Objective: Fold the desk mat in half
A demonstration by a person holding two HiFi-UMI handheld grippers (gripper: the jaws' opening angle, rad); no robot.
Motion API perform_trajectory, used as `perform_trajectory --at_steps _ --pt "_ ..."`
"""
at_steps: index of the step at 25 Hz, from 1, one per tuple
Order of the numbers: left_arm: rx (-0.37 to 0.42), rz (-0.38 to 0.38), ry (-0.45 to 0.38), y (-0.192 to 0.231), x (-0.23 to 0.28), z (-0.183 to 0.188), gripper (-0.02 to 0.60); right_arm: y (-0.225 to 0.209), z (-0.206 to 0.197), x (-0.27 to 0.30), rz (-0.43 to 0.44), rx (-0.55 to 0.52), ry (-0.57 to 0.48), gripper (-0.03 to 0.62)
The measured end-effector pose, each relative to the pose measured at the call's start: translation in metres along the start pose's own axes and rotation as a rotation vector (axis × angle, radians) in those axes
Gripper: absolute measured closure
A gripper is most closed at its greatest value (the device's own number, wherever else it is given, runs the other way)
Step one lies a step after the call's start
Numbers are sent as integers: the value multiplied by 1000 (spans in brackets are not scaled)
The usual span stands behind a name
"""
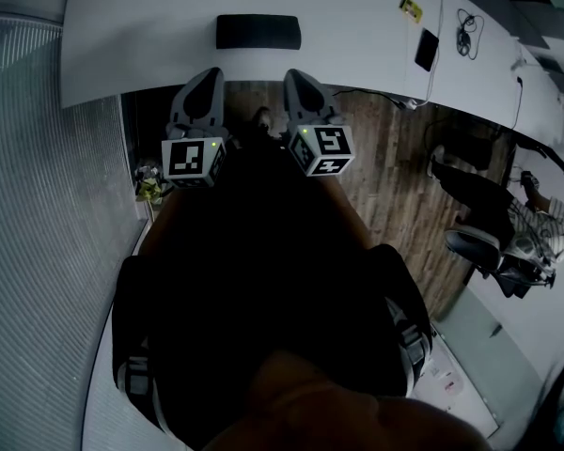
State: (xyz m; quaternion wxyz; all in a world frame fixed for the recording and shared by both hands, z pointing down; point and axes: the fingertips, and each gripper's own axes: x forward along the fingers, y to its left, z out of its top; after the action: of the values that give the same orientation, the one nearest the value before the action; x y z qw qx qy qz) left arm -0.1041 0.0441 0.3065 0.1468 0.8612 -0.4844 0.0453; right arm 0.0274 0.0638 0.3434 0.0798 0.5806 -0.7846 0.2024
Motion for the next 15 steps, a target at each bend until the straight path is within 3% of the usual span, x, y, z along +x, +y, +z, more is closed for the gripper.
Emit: perform_trajectory --at_steps 15 --pt "15 -2 -5 -5 -2 1 577 0 1 -7 10 15 -8 594"
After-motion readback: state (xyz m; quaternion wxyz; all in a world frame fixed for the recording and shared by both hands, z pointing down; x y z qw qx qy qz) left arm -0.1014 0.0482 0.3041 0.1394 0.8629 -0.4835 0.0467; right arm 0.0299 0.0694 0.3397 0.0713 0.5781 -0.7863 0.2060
